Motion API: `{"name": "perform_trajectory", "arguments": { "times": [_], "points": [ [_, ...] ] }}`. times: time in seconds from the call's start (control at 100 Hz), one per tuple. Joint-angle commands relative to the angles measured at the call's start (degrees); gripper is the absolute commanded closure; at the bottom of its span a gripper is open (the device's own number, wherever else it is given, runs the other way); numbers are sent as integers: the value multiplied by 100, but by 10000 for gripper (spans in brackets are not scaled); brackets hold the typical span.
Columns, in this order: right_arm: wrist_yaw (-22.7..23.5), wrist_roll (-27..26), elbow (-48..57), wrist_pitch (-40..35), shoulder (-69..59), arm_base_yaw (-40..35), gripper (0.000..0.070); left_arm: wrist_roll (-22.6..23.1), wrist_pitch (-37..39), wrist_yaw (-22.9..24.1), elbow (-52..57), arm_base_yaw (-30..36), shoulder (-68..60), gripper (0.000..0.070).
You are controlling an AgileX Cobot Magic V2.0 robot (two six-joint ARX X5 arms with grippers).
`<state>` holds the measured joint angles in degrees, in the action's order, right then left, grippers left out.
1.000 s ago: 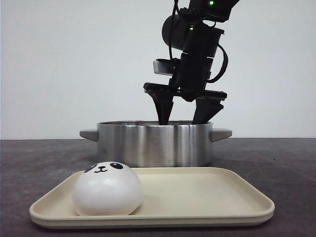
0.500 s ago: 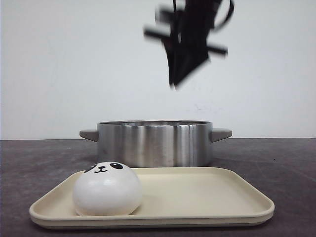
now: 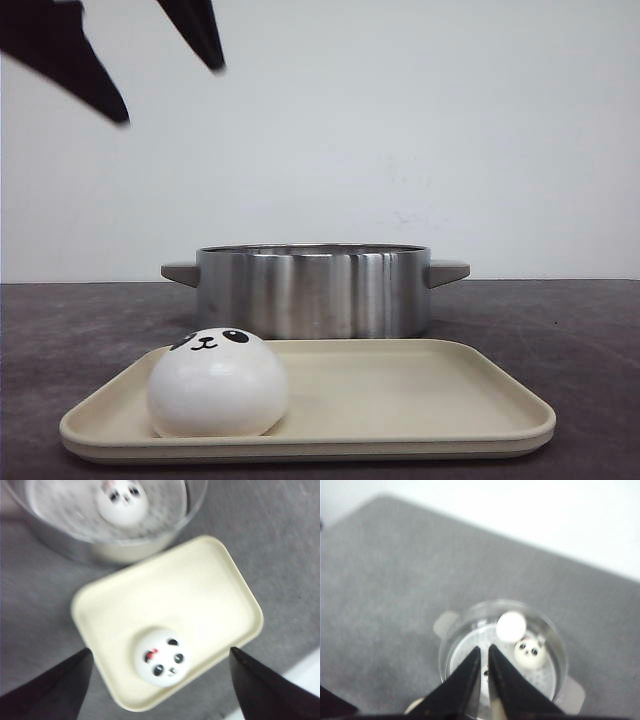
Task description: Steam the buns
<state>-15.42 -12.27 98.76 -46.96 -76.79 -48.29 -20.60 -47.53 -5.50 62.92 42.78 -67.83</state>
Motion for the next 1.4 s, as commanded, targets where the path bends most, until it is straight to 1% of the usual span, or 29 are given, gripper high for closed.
{"name": "perform_trajectory", "arguments": {
  "times": [0.0,0.17,0.36,0.48,0.5,0.57,0.63,0.73,0.89,0.91,0.94,0.98,1.02,1.06,1.09,1.12,1.13,1.16,1.22,1.39],
  "points": [
    [-94,-90,131,17,42,-94,683,-315,85,-168,-68,74,-229,173],
    [-120,-127,131,4,369,-114,683,-306,90,-396,-101,136,-916,173],
    [-140,-238,131,-236,433,-114,683,-155,90,-404,-98,177,-1716,173],
    [-138,-354,131,-439,431,-114,683,-155,177,-404,-101,229,-2170,168],
    [-138,-382,131,-457,431,-114,683,-155,199,-404,-101,238,-2238,158],
    [-136,-398,131,-459,428,-120,683,-155,291,-402,-98,271,-2444,92],
    [-138,-398,131,-457,431,-138,683,-184,409,-402,-98,308,-2599,54],
    [-138,-393,131,-461,431,-146,683,-313,573,-402,-98,348,-2796,58],
    [-136,-387,131,-461,431,-146,683,-317,592,-398,-98,391,-3018,76],
    [-136,-385,131,-461,431,-146,683,-297,570,-398,-98,391,-3040,86],
    [-136,-385,131,-461,431,-146,683,-280,535,-398,-98,391,-3060,124],
    [-138,-385,131,-461,431,-146,683,-243,507,-398,-98,391,-3080,205],
    [-138,-385,131,-461,431,-146,683,-184,496,-374,-101,391,-3082,317],
    [-138,-385,131,-461,431,-146,683,-111,505,-348,-98,402,-3082,442],
    [-138,-385,131,-461,431,-146,683,-52,516,-332,-98,413,-3082,551],
    [-138,-385,131,-461,431,-146,683,52,525,-337,-98,413,-3082,675],
    [-138,-385,131,-461,431,-146,683,90,527,-339,-98,413,-3082,700],
    [-138,-382,131,-461,431,-146,683,181,525,-334,-98,413,-3082,689],
    [-138,-380,131,-461,431,-146,683,372,520,-337,-96,413,-3077,692],
    [-138,-376,131,-485,431,-146,683,575,476,-385,-61,413,-2643,692]
  ]
}}
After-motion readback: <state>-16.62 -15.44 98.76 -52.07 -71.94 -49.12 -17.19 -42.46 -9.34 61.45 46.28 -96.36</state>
